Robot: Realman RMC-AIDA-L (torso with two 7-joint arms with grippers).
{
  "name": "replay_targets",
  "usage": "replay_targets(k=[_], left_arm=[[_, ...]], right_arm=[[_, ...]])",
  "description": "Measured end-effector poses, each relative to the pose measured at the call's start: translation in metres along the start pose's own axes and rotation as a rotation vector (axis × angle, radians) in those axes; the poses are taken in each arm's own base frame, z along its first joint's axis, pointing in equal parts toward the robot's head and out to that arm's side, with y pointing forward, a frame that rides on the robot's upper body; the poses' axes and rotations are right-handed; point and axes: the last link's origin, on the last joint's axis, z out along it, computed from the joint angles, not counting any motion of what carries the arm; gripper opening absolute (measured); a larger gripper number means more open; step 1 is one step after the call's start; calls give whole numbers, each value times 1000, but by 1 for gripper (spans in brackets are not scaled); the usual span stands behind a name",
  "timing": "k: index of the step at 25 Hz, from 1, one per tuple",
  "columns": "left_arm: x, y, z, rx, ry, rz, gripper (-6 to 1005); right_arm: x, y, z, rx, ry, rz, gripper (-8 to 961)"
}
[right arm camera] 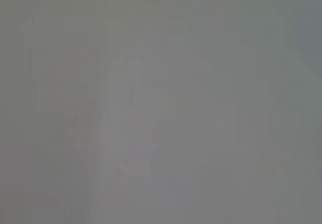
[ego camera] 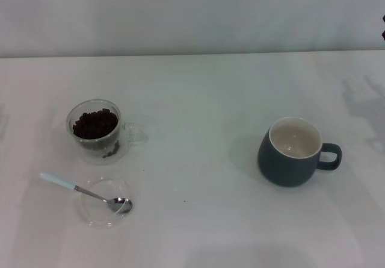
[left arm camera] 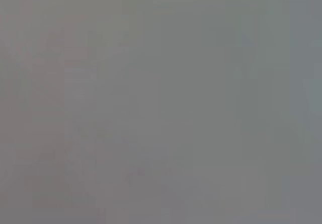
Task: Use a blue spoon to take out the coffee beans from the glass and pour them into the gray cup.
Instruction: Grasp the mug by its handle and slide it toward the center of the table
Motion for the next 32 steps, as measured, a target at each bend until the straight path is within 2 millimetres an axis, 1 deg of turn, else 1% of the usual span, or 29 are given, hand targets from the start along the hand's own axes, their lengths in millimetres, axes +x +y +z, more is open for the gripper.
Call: replay_targets(k=[10, 18, 23, 27, 32], left_arm=[[0, -2, -1, 4, -2, 4, 873], [-1, -4, -3, 7, -6, 6, 872], [-2, -4, -5, 10, -10, 4, 872], [-4, -2, -8, 9, -20, -1, 873], [-5, -5, -11, 11, -26, 3, 872]], right_arm=[[1, 1, -8, -9, -1, 33, 545], [1, -4, -21, 1, -6, 43, 545], [2, -9, -35, 2, 4, 41, 545], [2, -12, -50, -33, 15, 21, 545], [2, -5, -66, -144, 32, 1, 544]])
